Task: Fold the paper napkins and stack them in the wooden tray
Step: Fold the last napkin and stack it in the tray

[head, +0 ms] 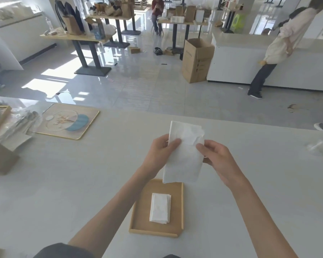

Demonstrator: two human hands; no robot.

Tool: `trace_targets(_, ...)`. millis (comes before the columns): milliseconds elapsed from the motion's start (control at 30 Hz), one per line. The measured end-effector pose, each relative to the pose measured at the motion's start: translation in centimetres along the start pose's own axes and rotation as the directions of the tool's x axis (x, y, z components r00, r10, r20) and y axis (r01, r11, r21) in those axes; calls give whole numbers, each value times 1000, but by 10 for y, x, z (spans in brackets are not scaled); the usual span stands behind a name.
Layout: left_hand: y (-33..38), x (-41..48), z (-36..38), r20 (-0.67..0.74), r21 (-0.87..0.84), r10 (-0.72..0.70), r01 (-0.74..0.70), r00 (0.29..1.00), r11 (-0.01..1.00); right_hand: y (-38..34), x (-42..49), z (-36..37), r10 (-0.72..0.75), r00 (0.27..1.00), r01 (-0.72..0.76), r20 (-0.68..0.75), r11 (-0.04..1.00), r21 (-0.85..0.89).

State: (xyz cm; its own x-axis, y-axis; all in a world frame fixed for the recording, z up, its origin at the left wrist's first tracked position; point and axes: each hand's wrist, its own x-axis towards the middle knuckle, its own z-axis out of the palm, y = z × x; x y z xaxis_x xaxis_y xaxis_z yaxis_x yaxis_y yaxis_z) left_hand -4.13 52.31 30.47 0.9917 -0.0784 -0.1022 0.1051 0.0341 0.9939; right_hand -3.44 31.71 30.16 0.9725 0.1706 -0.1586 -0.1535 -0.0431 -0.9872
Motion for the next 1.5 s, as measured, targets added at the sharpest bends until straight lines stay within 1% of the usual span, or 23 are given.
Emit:
trace_targets(67,0,-3,-5,12,44,-20,19,1000,999,2,1,5,-20,998,25,-61,997,73)
trace_targets(133,1,-6,-11,20,61,-42,41,999,997,0,3,5,-23,995,34,-98,993,110)
trace_targets(267,3,-10,-20,-3,40,-45,45,999,998,-4,2,7,-43,999,43,-12,998,49)
trace_targets(300,4,-10,-21,-5,24,-48,48,999,999,-4,2,8,-52,999,52,-14,998,36)
trace_targets(400,2,-11,-22,-13,1,-46,46,999,999,-9,3,13,-70,997,72,-39,996,50)
trace_targets(533,3,-12,-20,-12,-15,-29,29,999,999,-13,3,16,-56,998,57,-27,996,65)
trace_targets(833,5,-14,-15,5,-29,-19,19,1000,999,-13,5,16,-78,990,79,-115,997,1)
trace_targets(967,6,-13,-14,-42,-6,10,-11,999,1000,-10,6,16,-120,984,123,-131,992,10)
trace_targets(1067,4,-11,-15,-81,48,53,-49,995,998,-9,5,13,-209,973,205,-95,978,-47)
trace_targets(1167,6,-10,-15,-76,88,91,-84,993,993,-10,8,13,-279,956,264,-94,954,-143)
trace_targets(1267,6,-7,-15,-91,178,130,-112,987,978,-9,10,12,-277,957,257,-84,947,-193)
trace_targets(1367,1,-2,-15,-141,245,159,-121,977,962,-7,13,10,-262,961,238,-92,946,-220)
trace_targets(1500,-1,3,-14,-204,304,163,-95,965,948,-5,17,13,-310,942,246,-126,897,-368)
